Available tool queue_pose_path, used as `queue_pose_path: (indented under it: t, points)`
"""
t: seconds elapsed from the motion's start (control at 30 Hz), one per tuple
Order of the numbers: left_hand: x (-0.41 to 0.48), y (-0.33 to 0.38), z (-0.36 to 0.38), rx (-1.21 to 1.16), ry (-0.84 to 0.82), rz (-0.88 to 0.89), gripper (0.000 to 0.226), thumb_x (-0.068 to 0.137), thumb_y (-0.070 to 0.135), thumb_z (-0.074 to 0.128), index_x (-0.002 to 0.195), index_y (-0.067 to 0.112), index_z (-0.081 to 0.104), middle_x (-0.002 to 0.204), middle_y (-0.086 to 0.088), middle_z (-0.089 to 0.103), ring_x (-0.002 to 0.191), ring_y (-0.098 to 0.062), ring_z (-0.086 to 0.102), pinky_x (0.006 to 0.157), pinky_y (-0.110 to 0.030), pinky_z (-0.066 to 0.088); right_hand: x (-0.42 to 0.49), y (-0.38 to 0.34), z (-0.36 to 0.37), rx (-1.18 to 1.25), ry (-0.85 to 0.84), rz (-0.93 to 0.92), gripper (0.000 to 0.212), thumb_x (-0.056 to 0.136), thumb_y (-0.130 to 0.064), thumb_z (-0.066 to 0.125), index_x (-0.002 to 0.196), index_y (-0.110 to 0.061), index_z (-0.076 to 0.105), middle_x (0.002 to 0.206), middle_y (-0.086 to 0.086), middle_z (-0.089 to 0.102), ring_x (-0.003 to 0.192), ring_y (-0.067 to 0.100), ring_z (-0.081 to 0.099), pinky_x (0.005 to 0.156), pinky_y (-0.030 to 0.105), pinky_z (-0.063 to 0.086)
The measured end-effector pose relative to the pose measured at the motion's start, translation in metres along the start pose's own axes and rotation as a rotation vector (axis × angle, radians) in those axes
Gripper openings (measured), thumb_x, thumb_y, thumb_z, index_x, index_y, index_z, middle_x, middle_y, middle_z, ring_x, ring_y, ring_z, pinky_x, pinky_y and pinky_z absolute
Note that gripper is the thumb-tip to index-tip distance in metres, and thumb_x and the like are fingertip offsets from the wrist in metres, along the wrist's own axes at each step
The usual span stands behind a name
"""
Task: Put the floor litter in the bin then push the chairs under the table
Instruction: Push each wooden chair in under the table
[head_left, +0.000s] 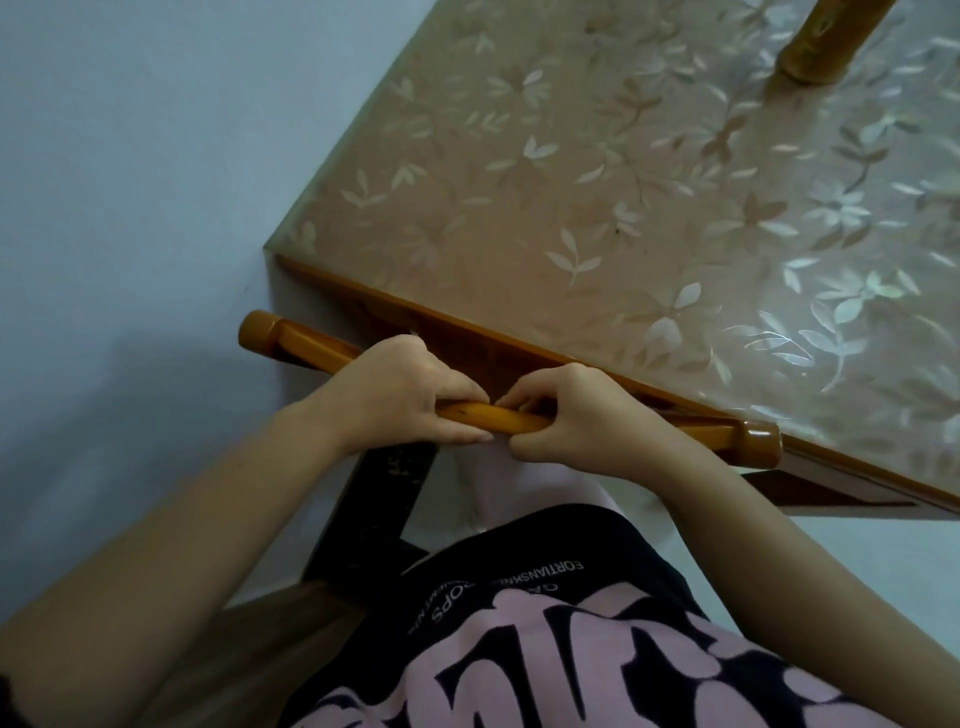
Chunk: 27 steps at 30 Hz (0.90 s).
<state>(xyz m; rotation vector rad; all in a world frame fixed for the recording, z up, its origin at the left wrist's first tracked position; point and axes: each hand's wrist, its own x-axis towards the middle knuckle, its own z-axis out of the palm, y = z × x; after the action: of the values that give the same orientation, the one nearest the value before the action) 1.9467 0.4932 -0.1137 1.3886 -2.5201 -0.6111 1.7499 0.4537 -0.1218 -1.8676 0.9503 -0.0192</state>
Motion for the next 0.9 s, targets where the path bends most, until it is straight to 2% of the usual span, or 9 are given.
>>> queue_pose_path:
  t: [0.1, 0.17, 0.3, 0.37, 0.47, 0.6, 0.77, 0.83, 0.9]
  points:
    - [-0.009, -0.019, -0.006, -0.023, -0.037, -0.01, 0.041, 0.078, 0.054, 0.054, 0.095, 0.022, 0.073, 0.064, 0.009, 0.07, 0.052, -0.004, 0.058, 0.064, -0.007, 0.026, 0.021, -0.009, 0.006, 0.01, -0.031, 0.001, 0.027, 0.066, -0.027, 0.071, 0.093, -0.03, 0.068, 0.075, -0.01, 0.064, 0.061, 0.0, 0.057, 0.051, 0.014, 0.043]
    - [-0.012, -0.027, -0.008, -0.05, -0.049, 0.003, 0.045, 0.08, 0.055, 0.05, 0.097, 0.02, 0.073, 0.066, 0.008, 0.071, 0.053, -0.007, 0.06, 0.06, -0.014, 0.031, 0.028, -0.016, 0.006, 0.017, -0.05, 0.021, 0.027, 0.066, -0.026, 0.072, 0.093, -0.03, 0.068, 0.077, -0.008, 0.066, 0.064, 0.004, 0.059, 0.054, 0.017, 0.049]
    - [-0.011, -0.04, -0.013, -0.027, -0.006, 0.039, 0.048, 0.079, 0.056, 0.047, 0.095, 0.019, 0.074, 0.062, 0.006, 0.07, 0.05, -0.011, 0.059, 0.058, -0.022, 0.035, 0.033, -0.024, 0.005, 0.028, -0.031, 0.049, 0.025, 0.067, -0.026, 0.072, 0.092, -0.03, 0.068, 0.075, -0.009, 0.066, 0.06, 0.001, 0.058, 0.05, 0.014, 0.046]
    - [-0.011, -0.041, -0.014, -0.024, -0.004, 0.067, 0.045, 0.078, 0.055, 0.052, 0.094, 0.018, 0.074, 0.062, 0.005, 0.07, 0.05, -0.012, 0.059, 0.055, -0.027, 0.039, 0.03, -0.028, 0.006, 0.025, -0.008, 0.063, 0.027, 0.069, -0.026, 0.072, 0.094, -0.03, 0.067, 0.077, -0.009, 0.066, 0.063, 0.003, 0.059, 0.052, 0.016, 0.048]
    - [-0.01, -0.041, -0.013, -0.005, -0.005, 0.128, 0.038, 0.077, 0.047, 0.06, 0.093, 0.016, 0.074, 0.061, 0.006, 0.07, 0.049, -0.01, 0.058, 0.055, -0.021, 0.032, 0.026, -0.03, 0.012, 0.005, 0.01, 0.102, 0.028, 0.069, -0.023, 0.071, 0.096, -0.028, 0.068, 0.076, -0.009, 0.066, 0.064, 0.007, 0.06, 0.057, 0.026, 0.052]
    - [-0.015, -0.039, -0.009, -0.029, -0.004, 0.149, 0.033, 0.079, 0.046, 0.061, 0.093, 0.019, 0.074, 0.059, 0.009, 0.068, 0.048, -0.006, 0.055, 0.054, -0.02, 0.033, 0.021, -0.031, 0.018, 0.016, 0.03, 0.139, 0.028, 0.068, -0.023, 0.07, 0.094, -0.03, 0.068, 0.074, -0.008, 0.065, 0.062, 0.007, 0.059, 0.057, 0.027, 0.051]
    - [-0.016, -0.045, -0.007, -0.047, 0.003, 0.177, 0.04, 0.081, 0.053, 0.052, 0.092, 0.021, 0.074, 0.054, 0.009, 0.064, 0.045, -0.003, 0.049, 0.052, -0.022, 0.036, 0.022, -0.031, 0.024, 0.033, 0.084, 0.159, 0.027, 0.064, -0.026, 0.07, 0.09, -0.032, 0.068, 0.07, -0.01, 0.065, 0.061, 0.016, 0.062, 0.054, 0.04, 0.056]
    - [-0.014, -0.052, -0.012, -0.062, 0.015, 0.169, 0.04, 0.08, 0.052, 0.053, 0.09, 0.021, 0.074, 0.053, 0.01, 0.063, 0.045, 0.0, 0.044, 0.051, -0.017, 0.033, 0.029, -0.033, 0.025, 0.048, 0.096, 0.154, 0.026, 0.065, -0.026, 0.069, 0.09, -0.032, 0.068, 0.072, -0.009, 0.066, 0.064, 0.017, 0.064, 0.058, 0.04, 0.058]
    - [-0.013, -0.06, -0.017, -0.081, 0.016, 0.143, 0.036, 0.078, 0.05, 0.059, 0.09, 0.02, 0.075, 0.053, 0.01, 0.063, 0.046, 0.003, 0.041, 0.052, -0.01, 0.03, 0.037, -0.037, 0.024, 0.043, 0.107, 0.15, 0.025, 0.065, -0.026, 0.069, 0.09, -0.031, 0.069, 0.072, -0.008, 0.066, 0.064, 0.014, 0.062, 0.059, 0.034, 0.057]
